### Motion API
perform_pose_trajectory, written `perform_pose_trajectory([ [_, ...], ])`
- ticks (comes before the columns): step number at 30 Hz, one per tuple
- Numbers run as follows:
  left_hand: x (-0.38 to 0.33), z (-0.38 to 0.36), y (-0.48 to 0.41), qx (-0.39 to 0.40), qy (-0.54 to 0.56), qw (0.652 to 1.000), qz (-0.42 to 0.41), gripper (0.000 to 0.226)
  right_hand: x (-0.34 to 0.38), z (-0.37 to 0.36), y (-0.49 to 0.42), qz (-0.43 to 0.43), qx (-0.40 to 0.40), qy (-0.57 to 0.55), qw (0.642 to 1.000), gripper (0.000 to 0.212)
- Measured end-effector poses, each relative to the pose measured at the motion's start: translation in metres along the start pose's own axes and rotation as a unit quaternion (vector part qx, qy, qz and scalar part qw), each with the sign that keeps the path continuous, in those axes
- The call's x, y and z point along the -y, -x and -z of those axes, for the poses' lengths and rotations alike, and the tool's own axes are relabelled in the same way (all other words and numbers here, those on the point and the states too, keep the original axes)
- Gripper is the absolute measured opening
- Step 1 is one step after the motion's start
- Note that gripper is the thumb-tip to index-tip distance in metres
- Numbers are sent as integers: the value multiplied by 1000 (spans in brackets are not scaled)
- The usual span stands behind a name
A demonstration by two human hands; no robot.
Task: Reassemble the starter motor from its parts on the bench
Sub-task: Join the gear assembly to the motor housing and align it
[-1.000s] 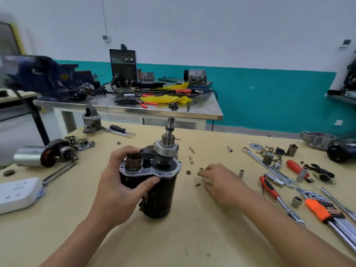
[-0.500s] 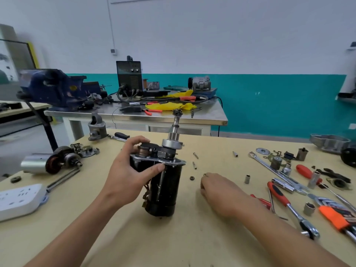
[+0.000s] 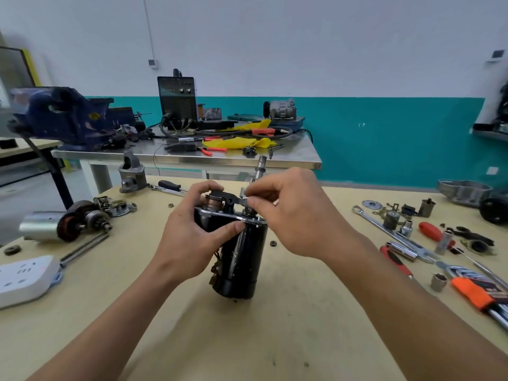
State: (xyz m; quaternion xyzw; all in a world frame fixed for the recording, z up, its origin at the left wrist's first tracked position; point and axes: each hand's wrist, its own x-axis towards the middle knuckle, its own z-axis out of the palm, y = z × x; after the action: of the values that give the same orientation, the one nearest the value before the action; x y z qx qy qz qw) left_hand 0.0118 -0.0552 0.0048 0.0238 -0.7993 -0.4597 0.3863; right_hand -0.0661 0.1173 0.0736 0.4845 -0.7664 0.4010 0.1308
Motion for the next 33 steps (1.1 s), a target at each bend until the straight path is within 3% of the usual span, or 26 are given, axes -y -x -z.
perform_pose_trajectory([
  [20, -6, -4, 3, 0, 33, 999, -5, 57, 11, -19, -9, -65, -5, 79, 995, 12],
  [33, -7, -5, 3, -16, 32, 999, -11, 56, 8, -15, -5, -18, 6, 90, 996, 18],
])
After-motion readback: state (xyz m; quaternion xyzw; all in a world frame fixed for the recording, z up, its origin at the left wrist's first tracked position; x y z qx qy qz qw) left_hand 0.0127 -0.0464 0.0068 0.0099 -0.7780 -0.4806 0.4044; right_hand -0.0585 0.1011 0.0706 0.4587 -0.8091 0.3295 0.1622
